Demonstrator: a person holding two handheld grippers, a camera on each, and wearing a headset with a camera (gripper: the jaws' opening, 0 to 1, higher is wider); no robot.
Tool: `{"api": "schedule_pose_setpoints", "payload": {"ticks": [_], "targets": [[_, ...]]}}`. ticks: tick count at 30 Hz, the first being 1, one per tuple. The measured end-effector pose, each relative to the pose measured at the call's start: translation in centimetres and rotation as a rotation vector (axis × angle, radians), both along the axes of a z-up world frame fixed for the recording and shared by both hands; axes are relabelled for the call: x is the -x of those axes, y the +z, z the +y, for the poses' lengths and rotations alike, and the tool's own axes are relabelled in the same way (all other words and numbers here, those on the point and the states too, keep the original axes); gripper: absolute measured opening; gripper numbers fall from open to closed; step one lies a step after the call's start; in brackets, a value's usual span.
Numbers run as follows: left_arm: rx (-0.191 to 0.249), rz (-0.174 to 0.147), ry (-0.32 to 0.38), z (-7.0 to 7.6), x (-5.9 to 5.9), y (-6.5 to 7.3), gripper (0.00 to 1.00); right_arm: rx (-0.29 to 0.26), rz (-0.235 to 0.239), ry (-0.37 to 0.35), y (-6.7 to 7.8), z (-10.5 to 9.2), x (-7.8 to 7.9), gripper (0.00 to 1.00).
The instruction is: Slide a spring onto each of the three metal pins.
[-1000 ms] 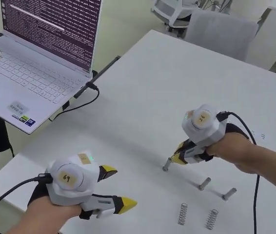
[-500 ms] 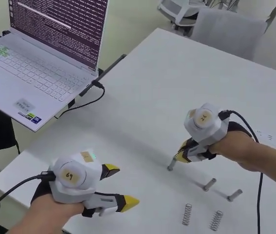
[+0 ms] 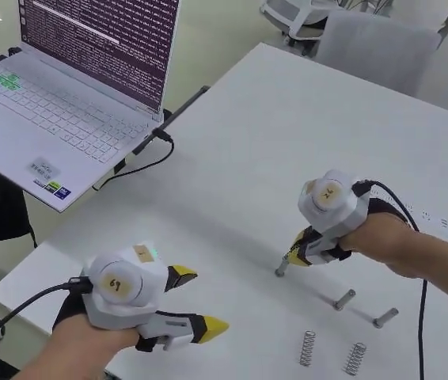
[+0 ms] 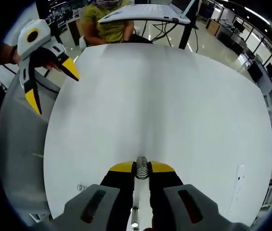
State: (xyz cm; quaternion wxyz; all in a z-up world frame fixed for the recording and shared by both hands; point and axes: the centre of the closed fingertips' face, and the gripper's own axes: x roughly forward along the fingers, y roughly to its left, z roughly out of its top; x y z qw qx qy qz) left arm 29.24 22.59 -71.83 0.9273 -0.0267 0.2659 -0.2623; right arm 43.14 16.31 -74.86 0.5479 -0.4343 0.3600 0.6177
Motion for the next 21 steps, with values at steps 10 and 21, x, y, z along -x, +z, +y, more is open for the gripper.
{"api": "schedule_pose_setpoints", "payload": {"ticks": [10,21], "targets": [[0.000,0.004,-0.001,0.0,0.1,-0.1,0.50,0.011,0.003,0.006,-0.5,0.3,-0.1,0.09],[0.001,0.004,0.003,0.0,0.0,-0.2,0.50,0.043,0.001,0.037,-1.6,0.3,0.1,0.09]]}}
